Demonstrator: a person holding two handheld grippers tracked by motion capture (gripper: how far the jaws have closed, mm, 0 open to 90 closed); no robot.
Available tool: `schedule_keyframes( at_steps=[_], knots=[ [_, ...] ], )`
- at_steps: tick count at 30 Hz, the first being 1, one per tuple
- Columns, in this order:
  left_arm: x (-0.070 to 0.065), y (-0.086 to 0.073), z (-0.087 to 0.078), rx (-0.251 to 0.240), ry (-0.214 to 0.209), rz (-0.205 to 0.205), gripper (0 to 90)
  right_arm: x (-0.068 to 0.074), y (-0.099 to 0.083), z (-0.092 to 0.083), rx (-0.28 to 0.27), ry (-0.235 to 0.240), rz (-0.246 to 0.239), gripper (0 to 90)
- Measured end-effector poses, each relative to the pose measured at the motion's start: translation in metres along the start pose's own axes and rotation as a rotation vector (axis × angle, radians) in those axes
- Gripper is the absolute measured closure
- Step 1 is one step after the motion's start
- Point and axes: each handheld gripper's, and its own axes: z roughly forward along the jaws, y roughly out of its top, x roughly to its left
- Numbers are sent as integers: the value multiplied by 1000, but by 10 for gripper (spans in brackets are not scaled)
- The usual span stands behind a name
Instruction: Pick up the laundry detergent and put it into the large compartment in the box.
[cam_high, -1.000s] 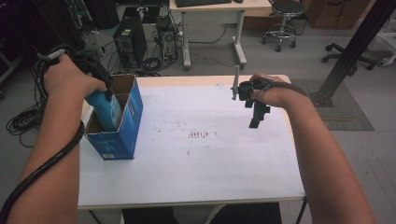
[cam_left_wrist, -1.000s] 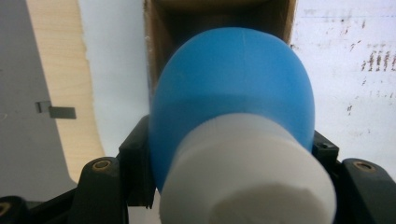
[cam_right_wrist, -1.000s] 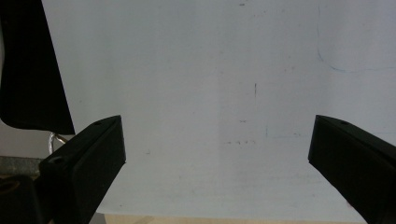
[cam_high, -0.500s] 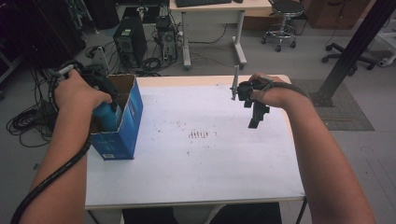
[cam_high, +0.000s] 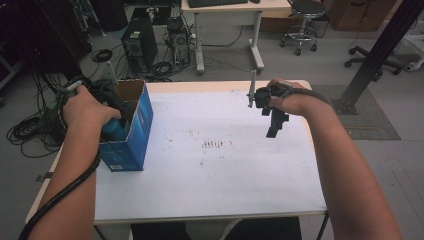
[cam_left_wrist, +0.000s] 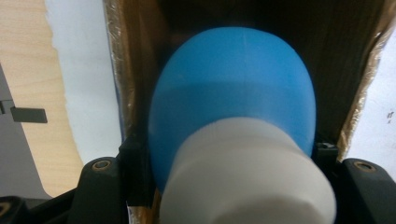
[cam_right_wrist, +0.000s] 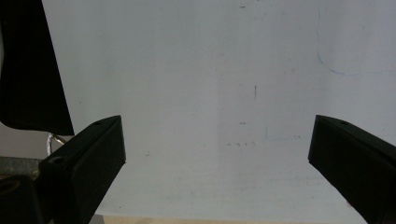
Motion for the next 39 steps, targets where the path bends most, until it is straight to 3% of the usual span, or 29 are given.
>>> schedule_keyframes(
  at_steps=[12, 39],
  knots=[
    [-5, 1, 15, 12, 3, 17, 376, 0, -3, 1, -1, -1, 7, 38],
    [-12, 0, 19, -16, 35, 30, 346, 0, -5, 3, -9, 4, 15, 38]
  ],
)
